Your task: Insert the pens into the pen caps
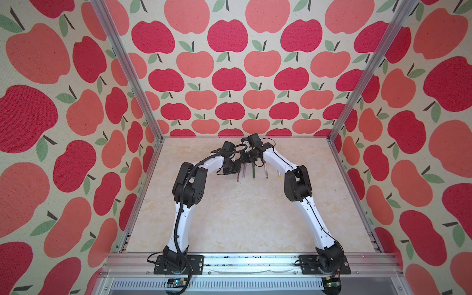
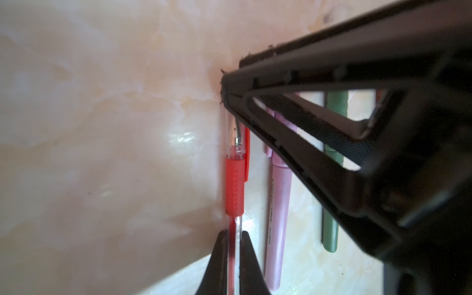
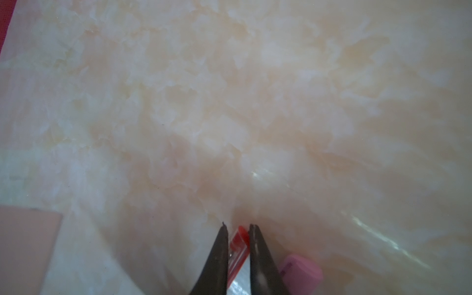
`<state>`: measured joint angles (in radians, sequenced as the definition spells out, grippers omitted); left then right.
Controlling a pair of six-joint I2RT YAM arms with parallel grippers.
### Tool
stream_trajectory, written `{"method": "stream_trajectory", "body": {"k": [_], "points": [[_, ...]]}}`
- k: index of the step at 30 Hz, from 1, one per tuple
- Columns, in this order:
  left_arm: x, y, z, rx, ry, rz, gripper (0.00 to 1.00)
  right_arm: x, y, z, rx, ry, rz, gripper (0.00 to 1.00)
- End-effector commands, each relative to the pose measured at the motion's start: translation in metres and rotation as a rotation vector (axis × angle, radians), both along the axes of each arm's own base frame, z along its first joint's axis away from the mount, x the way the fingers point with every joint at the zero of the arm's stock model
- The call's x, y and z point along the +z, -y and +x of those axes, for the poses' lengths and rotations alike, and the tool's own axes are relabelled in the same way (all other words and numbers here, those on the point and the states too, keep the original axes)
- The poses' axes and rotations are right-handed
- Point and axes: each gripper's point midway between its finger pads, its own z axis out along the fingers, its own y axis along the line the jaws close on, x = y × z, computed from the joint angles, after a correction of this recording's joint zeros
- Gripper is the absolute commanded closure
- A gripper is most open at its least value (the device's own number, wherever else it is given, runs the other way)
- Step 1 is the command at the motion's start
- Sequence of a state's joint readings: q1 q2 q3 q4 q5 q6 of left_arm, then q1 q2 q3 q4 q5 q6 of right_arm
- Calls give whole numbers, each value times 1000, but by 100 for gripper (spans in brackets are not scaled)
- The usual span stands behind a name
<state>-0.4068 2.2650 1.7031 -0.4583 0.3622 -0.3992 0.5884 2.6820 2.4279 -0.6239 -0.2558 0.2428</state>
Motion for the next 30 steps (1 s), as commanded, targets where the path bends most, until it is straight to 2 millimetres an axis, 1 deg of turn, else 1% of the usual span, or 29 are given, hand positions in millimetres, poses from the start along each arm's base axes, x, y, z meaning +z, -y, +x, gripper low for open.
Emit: {"method": "stream_trajectory", "body": {"k": [1,8,10,13,19,27,30], "points": [[-34,-32,24,73,21,99,97,-36,-6,-78,104,-233,-106,83],[-31,-34,28,73,32,95,97,-39,-8,-88,107,-253,-110,83],[-30,-34,28,70,35,92,97,-38,-9,-87,101,-249,-110,83],[-29,-33,25,64,35,87,97,-29,-10,-81,87,-234,-87,83],[-32,-32,13,56,24,77,95,-1,-11,-63,42,-216,1,82],[-26,-22,-2,21,33,71,90,58,-16,-53,24,-162,127,81],[-22,-20,-7,15,38,70,86,76,-16,-50,22,-132,147,80]]}}
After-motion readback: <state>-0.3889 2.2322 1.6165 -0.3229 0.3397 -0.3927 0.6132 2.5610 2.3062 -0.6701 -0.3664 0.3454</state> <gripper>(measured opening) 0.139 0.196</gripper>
